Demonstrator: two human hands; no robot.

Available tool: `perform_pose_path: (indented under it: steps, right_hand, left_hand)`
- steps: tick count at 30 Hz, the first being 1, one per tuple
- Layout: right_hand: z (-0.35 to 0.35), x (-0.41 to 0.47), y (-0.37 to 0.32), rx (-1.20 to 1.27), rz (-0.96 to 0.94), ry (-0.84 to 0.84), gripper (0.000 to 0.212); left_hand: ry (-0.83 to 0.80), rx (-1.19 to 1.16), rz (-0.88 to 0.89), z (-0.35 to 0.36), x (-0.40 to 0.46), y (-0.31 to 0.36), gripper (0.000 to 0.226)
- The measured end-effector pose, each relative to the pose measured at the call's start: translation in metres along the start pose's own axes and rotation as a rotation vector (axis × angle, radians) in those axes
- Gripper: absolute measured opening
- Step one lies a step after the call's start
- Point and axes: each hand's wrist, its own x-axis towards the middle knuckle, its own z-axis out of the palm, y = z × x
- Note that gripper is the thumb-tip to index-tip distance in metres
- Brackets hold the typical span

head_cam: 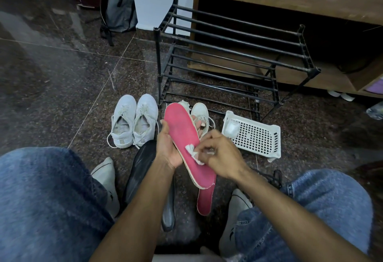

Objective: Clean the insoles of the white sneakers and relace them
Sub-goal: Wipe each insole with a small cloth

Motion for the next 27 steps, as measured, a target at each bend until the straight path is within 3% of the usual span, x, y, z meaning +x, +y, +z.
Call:
perform_pose_path:
  steps: [4, 8, 11, 14, 17, 23, 27]
  right_hand:
    - [0.007, 0.004, 0.0, 0.444, 0.253, 0.101, 0.016]
    - [0.012, 0.009, -0.007, 0.552, 0.306, 0.191, 0.018]
    - [0.017, 0.018, -0.005, 0.634, 0.368, 0.228, 0.018]
    - [0.023, 0.018, -0.002, 0.231, 0.238, 0.241, 0.009]
    - [0.021, 0.011, -0.009, -0.205, 0.095, 0.219, 0.016]
    - [0.014, -0.011, -0.023, -0.161, -0.075, -0.074, 0.021]
    - [0.006, 0.01, -0.02, -0.284, -0.053, 0.113, 0.02]
  left_hand:
    - [0.026, 0.039, 0.04, 0.005, 0.003, 0.002, 0.084]
    - [0.024, 0.172, 0.074, 0.003, 0.0, -0.003, 0.074]
    - [-0.009, 0.193, -0.02, 0.001, -0.012, -0.021, 0.061]
    - [-0.037, 0.128, -0.047, 0.004, -0.019, -0.031, 0.06]
    - [-0.046, 0.104, -0.06, 0.007, -0.015, -0.032, 0.06]
    - [0.014, 0.065, -0.046, -0.001, -0.009, -0.02, 0.065]
    - [-0.028, 0.026, -0.096, 0.005, -0.011, -0.035, 0.057]
